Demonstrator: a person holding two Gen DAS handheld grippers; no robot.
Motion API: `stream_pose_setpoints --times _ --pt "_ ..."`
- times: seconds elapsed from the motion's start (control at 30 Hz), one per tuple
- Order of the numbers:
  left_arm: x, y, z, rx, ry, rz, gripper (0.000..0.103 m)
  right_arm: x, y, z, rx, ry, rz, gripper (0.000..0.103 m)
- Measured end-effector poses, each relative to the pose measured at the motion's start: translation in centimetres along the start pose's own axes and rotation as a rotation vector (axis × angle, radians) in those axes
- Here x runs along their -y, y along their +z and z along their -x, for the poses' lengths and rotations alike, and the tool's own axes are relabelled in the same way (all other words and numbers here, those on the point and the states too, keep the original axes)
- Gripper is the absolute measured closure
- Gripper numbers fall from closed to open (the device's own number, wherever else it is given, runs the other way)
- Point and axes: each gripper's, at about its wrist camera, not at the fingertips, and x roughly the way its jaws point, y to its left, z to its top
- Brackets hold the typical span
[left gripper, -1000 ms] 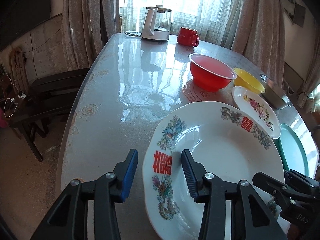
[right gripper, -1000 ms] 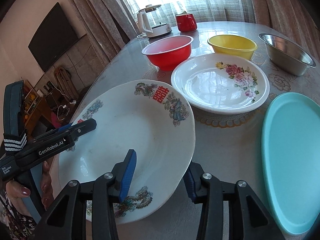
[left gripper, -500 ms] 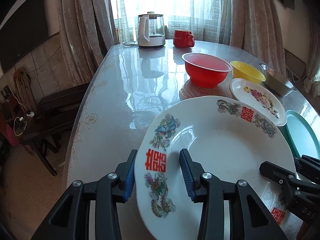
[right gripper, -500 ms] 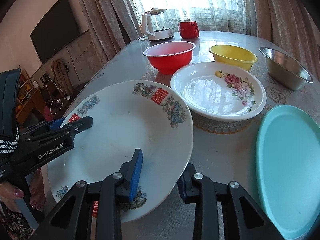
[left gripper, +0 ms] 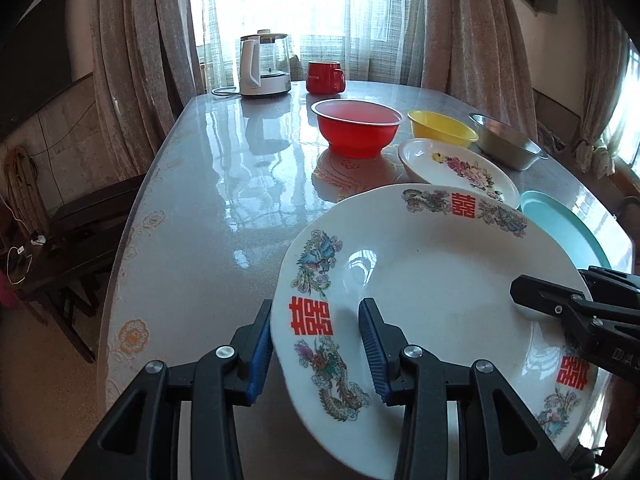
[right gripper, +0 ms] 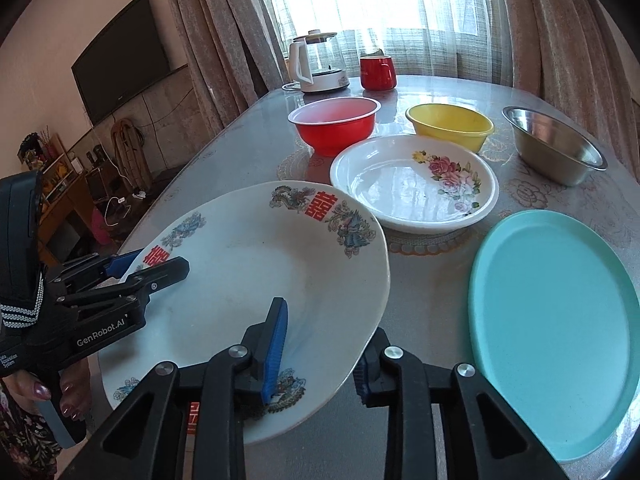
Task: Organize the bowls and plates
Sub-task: 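Lift the large plate with the left tool and carry it over the teal plate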
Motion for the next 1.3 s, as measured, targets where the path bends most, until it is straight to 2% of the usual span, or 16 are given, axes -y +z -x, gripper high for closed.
stream_pose_setpoints --times 0.13,0.3,0.5,0.7,1.3 --pt "0.7 -0.4 -0.1 -0.009 -0.067 0.029 0.061 0.9 -0.6 1.5 0.018 0.004 0.023 0.074" --pt "2.2 -0.7 0.1 -0.006 -0.127 0.016 0.062 1.6 -1.4 3.0 0.05 -0.013 0.05 0.074" --pt "4.3 -0.8 0.6 0.026 -0.131 -0.011 0.063 3.1 -2.5 4.2 0.078 -0.025 0.035 0.074" --pt "6.1 0.2 1.4 0.063 -0.18 -0.005 0.063 5.0 -3.0 6.1 0.127 -0.039 0.012 0.074" --pt "14.8 3.5 0.6 0.06 -0.257 -0.071 0.063 11.4 -4.5 11.3 0.214 -0.151 -0.039 0.074"
